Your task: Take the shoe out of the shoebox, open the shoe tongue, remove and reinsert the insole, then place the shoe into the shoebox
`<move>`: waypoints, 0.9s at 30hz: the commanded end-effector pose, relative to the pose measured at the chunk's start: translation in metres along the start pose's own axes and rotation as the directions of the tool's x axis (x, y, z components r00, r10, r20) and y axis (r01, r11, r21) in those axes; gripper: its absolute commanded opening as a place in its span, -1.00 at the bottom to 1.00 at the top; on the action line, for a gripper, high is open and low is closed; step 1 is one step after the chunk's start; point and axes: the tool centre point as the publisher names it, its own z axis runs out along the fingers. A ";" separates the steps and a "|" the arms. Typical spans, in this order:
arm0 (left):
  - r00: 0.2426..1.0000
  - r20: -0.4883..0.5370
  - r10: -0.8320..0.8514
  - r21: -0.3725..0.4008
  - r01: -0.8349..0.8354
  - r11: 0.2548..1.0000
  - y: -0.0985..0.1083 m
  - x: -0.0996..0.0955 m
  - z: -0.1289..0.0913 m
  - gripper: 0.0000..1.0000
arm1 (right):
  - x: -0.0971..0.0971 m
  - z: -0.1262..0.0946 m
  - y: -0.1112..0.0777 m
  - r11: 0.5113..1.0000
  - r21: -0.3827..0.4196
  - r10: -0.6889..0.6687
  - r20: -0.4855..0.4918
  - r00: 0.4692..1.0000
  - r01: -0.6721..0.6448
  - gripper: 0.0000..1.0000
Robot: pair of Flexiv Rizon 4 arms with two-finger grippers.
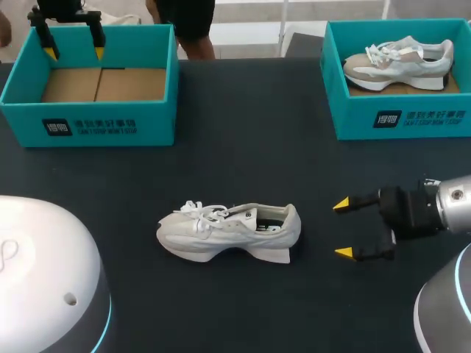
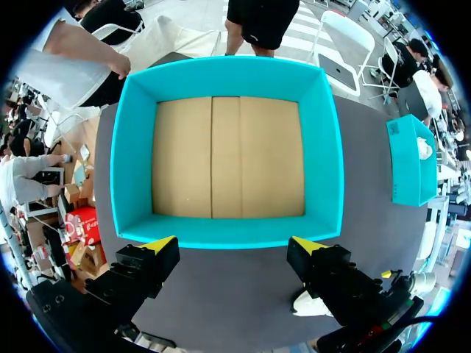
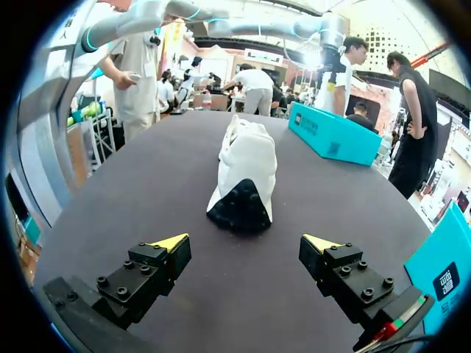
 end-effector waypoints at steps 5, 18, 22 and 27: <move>1.000 0.000 0.000 0.000 0.000 1.000 0.000 0.000 0.000 1.00 | -0.014 0.017 -0.018 1.000 0.003 0.024 -0.005 1.000 -0.024 1.00; 1.000 0.000 0.000 0.000 0.000 1.000 0.000 0.000 0.000 1.00 | -0.016 0.013 -0.018 0.999 0.028 0.034 0.013 0.999 -0.034 1.00; 1.000 0.000 0.000 0.000 0.000 1.000 0.000 0.000 0.000 1.00 | -0.013 0.022 -0.008 0.998 0.033 0.046 0.044 0.998 -0.048 1.00; 1.000 0.000 0.000 0.000 0.000 1.000 0.000 0.000 0.000 1.00 | -0.014 0.032 0.002 0.997 0.050 0.055 0.065 0.996 -0.059 1.00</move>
